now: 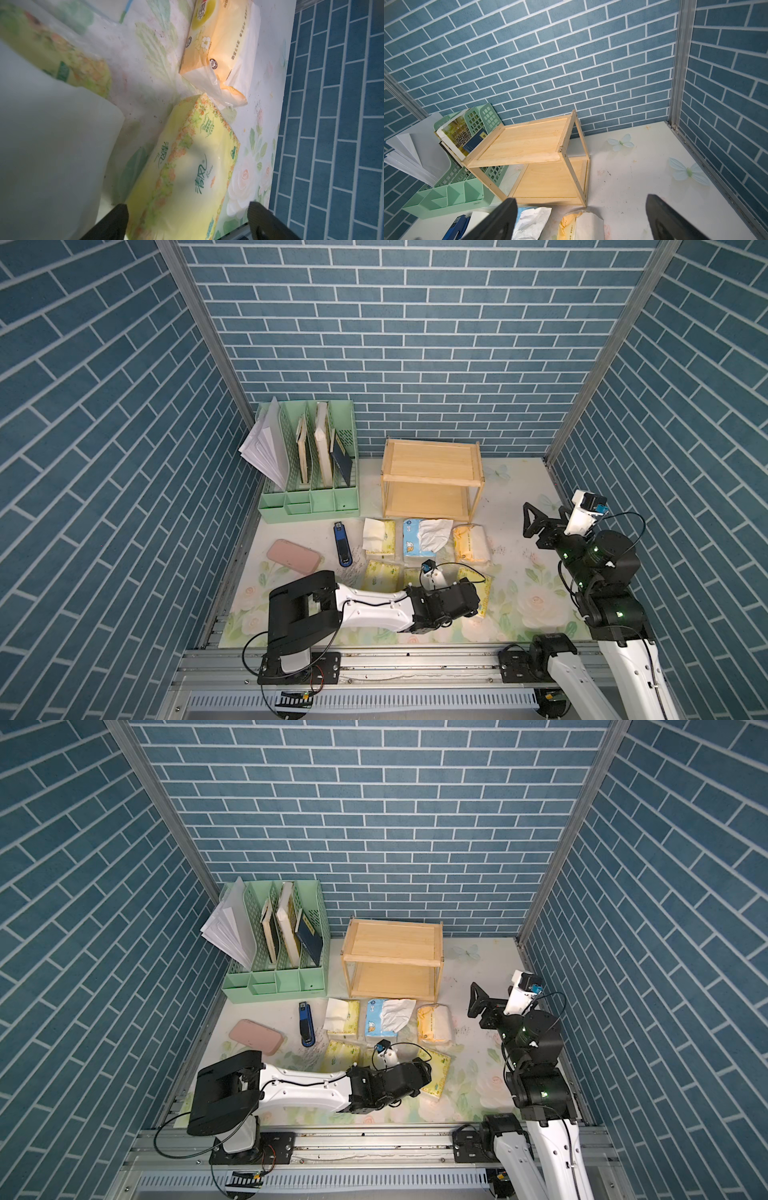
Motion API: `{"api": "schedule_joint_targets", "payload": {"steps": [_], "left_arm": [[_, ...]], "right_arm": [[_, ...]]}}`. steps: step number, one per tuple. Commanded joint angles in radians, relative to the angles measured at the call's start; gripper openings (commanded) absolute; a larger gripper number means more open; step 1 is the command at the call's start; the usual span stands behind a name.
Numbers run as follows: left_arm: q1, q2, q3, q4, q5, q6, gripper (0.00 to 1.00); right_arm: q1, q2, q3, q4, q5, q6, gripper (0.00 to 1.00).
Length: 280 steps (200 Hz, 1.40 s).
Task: Remove the tissue boxes from the shelf
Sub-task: Place the box of tissues at the center of the board, then reset both arms
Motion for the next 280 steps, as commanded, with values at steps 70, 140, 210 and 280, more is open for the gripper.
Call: {"api": "schedule_joint_targets", "payload": {"steps": [70, 140, 210, 280], "left_arm": [[0.006, 0.090, 0.092, 0.053, 0.138, 0.104, 0.95], [0.018, -0.074, 0.054, -0.078, -0.043, 0.161, 0.96], [0.243, -0.457, -0.008, -0.263, -0.335, 0.404, 1.00], [0.664, -0.753, -0.089, -0.223, -0.449, 0.847, 1.00]], "right_arm": [[-0.003, -0.003, -0.002, -0.008, -0.004, -0.016, 1.00], [-0.004, 0.046, 0.040, 0.000, 0.032, -0.079, 1.00], [-0.013, 0.145, 0.037, 0.096, 0.125, -0.184, 1.00], [-0.038, 0.172, -0.287, 0.483, 0.233, -0.206, 1.00]]}}
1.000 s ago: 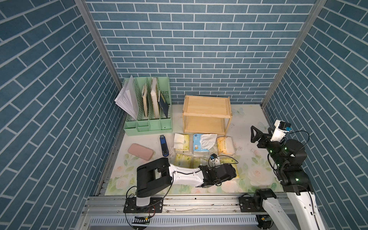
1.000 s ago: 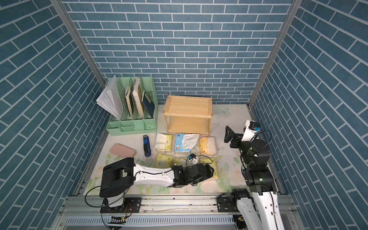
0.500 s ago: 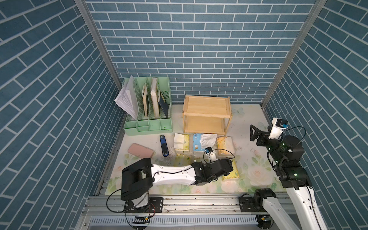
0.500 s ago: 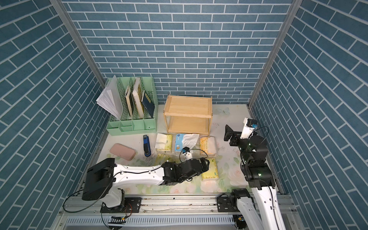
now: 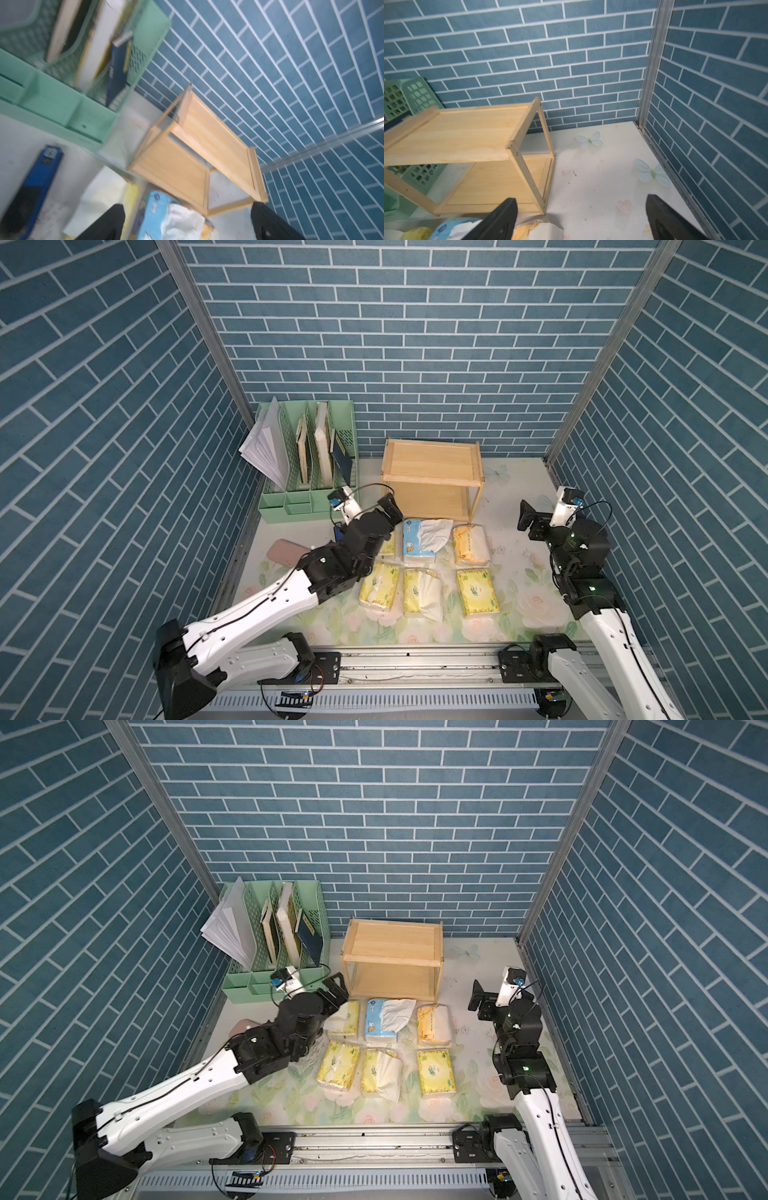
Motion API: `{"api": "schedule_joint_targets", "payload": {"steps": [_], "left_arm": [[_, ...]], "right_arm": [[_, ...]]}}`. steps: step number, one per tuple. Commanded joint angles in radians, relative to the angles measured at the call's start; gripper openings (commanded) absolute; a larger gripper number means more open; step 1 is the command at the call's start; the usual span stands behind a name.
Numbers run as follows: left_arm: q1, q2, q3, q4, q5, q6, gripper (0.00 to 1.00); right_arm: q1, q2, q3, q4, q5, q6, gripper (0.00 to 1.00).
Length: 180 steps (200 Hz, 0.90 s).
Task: Remove the tissue boxes from the shelf
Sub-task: Reset both arms
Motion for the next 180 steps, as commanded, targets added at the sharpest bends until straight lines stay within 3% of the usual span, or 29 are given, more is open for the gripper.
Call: {"api": "schedule_joint_targets", "payload": {"steps": [1, 40, 72, 124, 137, 180], "left_arm": [[0.158, -0.043, -0.046, -0.001, -0.028, 0.223, 1.00], [0.434, -0.073, -0.155, 0.129, 0.023, 0.382, 1.00], [0.611, 0.018, -0.210, 0.247, 0.132, 0.477, 1.00], [0.640, 0.159, -0.313, 0.526, 0.005, 0.669, 1.00], [0.646, 0.175, -0.344, 0.600, 0.014, 0.704, 1.00], [0.664, 0.229, -0.437, 0.798, 0.096, 0.810, 1.00]], "right_arm": [[-0.011, 0.025, -0.088, 0.200, 0.082, -0.045, 1.00], [-0.030, 0.149, -0.292, 0.505, 0.133, -0.043, 1.00], [-0.034, 0.292, -0.432, 0.821, 0.125, -0.056, 1.00], [-0.034, 0.535, -0.489, 1.150, 0.045, -0.078, 1.00], [-0.032, 0.554, -0.466, 1.130, 0.032, -0.102, 1.00], [-0.034, 0.643, -0.533, 1.385, -0.020, -0.204, 1.00]]}}
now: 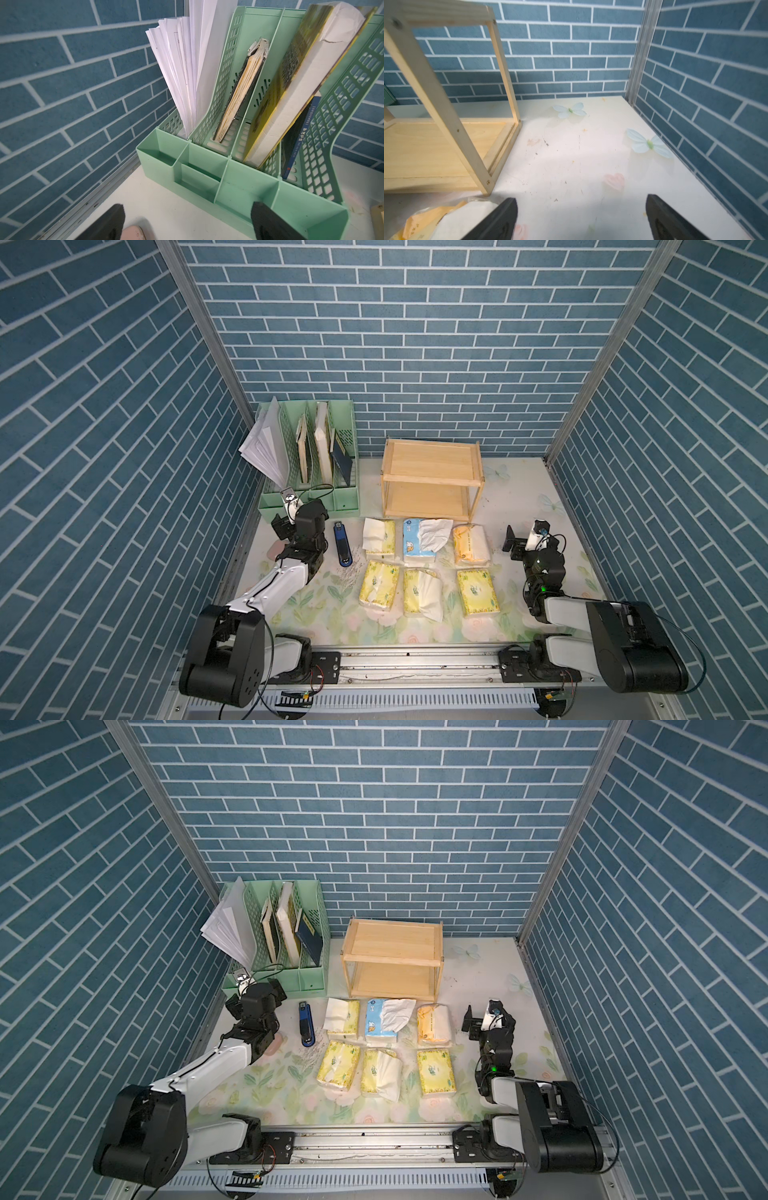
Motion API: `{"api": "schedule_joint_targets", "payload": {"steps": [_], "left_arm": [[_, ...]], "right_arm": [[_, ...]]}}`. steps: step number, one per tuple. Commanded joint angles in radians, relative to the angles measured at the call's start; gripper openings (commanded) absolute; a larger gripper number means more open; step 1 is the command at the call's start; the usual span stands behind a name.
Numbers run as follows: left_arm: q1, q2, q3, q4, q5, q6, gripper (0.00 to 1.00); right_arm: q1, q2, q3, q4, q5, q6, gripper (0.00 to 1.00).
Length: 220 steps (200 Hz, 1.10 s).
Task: Remove the tissue boxes from the shelf
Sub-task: Reset both arms
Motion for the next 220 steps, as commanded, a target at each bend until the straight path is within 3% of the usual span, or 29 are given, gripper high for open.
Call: {"api": "schedule_joint_targets", "payload": {"steps": [1, 34, 65, 117, 174, 190, 200, 220], "left_arm": [[0.013, 0.021, -0.045, 0.177, 0.039, 0.096, 1.00], [0.014, 0.029, -0.160, 0.347, 0.139, 0.153, 1.00], [0.015, 0.061, -0.222, 0.437, 0.208, 0.215, 1.00], [0.017, 0.167, -0.352, 0.775, 0.231, 0.280, 1.00], [0.050, 0.193, -0.406, 0.885, 0.295, 0.259, 1.00], [0.064, 0.269, -0.436, 1.024, 0.292, 0.251, 1.00], [0.067, 0.232, -0.398, 0.883, 0.304, 0.234, 1.00], [0.104, 0.248, -0.371, 0.855, 0.338, 0.205, 1.00]], "right_arm": [[-0.002, 0.064, -0.033, 0.218, -0.046, -0.077, 1.00], [-0.003, 0.246, -0.031, 0.407, -0.066, -0.086, 1.00], [-0.014, 0.241, 0.132, 0.072, -0.032, -0.059, 1.00], [-0.041, 0.242, 0.123, 0.092, -0.063, -0.042, 1.00], [-0.039, 0.242, 0.123, 0.092, -0.061, -0.043, 1.00], [-0.040, 0.242, 0.123, 0.092, -0.061, -0.043, 1.00], [-0.040, 0.242, 0.123, 0.093, -0.061, -0.043, 1.00], [-0.039, 0.240, 0.123, 0.092, -0.061, -0.045, 1.00]]}}
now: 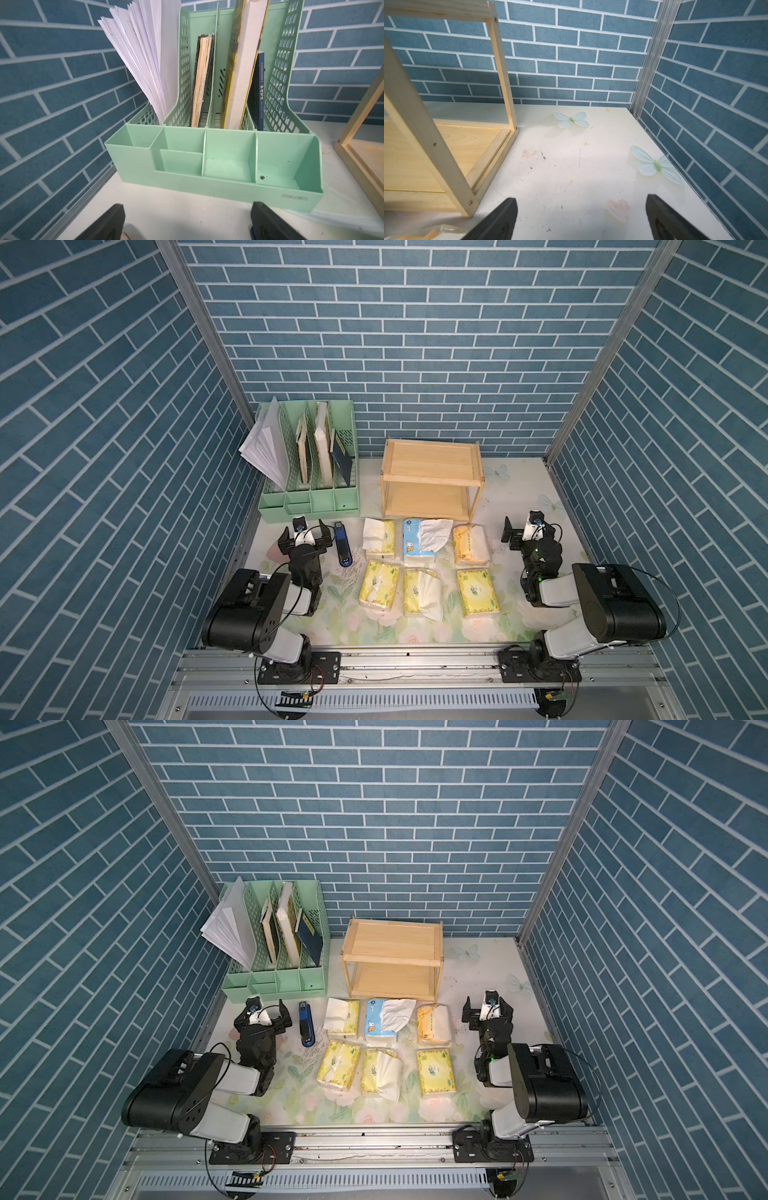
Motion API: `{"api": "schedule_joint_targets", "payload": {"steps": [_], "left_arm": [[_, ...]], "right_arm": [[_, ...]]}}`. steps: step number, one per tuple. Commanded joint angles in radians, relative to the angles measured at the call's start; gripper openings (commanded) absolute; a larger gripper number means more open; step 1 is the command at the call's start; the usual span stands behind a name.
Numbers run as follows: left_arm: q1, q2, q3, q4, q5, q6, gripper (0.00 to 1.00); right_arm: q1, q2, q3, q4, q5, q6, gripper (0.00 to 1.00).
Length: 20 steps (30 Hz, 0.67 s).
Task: Remove the tissue boxes from the shelf
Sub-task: Reset both arms
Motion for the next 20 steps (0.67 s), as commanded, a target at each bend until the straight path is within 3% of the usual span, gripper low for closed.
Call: {"api": "schedule_joint_targets", "payload": {"steps": [1, 20], "left_arm": [[0.042, 0.004, 0.034, -0.008, 0.053, -0.039, 1.00], [0.046, -0.001, 0.033, -0.015, 0.060, -0.042, 1.00]], "right_arm": [[-0.001, 0.001, -0.001, -0.011, -0.004, 0.005, 1.00], [0.001, 0.003, 0.004, -0.021, -0.012, -0.001, 1.00]]}}
